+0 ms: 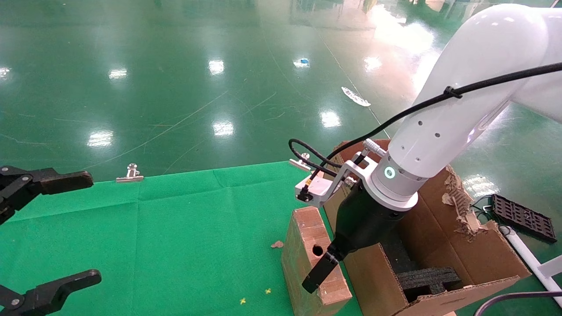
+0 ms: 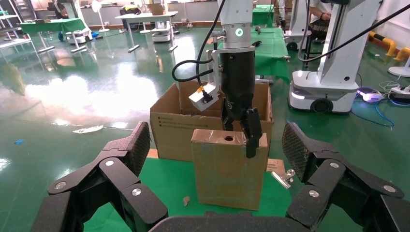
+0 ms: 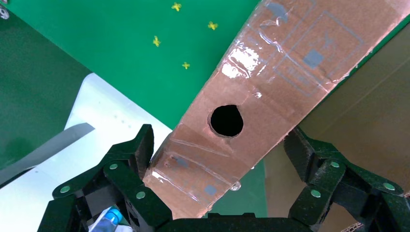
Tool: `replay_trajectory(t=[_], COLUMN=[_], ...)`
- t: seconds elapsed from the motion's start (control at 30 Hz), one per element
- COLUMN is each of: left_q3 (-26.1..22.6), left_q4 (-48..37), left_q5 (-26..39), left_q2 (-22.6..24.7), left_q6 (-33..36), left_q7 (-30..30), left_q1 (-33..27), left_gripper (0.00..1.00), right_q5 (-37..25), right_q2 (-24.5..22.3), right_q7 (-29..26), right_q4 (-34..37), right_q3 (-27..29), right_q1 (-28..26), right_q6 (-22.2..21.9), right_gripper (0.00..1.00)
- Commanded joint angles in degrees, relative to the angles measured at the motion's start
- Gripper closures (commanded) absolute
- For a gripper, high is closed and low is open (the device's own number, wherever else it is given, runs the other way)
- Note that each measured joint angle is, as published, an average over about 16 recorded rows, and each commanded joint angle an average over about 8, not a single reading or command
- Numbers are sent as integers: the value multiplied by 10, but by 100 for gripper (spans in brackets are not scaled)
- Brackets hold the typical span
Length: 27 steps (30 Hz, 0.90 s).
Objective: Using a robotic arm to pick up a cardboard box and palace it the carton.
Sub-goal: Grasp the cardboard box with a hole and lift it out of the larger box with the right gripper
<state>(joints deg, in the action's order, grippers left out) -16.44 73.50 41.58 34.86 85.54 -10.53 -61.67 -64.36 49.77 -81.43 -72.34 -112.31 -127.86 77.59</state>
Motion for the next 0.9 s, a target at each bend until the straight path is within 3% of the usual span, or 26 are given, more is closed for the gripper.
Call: replay_trajectory(t=[0.03,0.9], left_q3=[0,-1], left_q4=[0,0], left_q5=[0,-1], left_q2=[0,0], left_q6=[0,0], left_q7=[0,1], left_q1=[0,0], left_gripper=[100,100], right_q5=[-6,-22], right_q2=[0,-23], right_q7=[-4,18], right_q4=[-6,-19], right_q3=[-2,0], right_q1=[-1,-7], right_q6=[-2,-19], right_gripper=[100,100])
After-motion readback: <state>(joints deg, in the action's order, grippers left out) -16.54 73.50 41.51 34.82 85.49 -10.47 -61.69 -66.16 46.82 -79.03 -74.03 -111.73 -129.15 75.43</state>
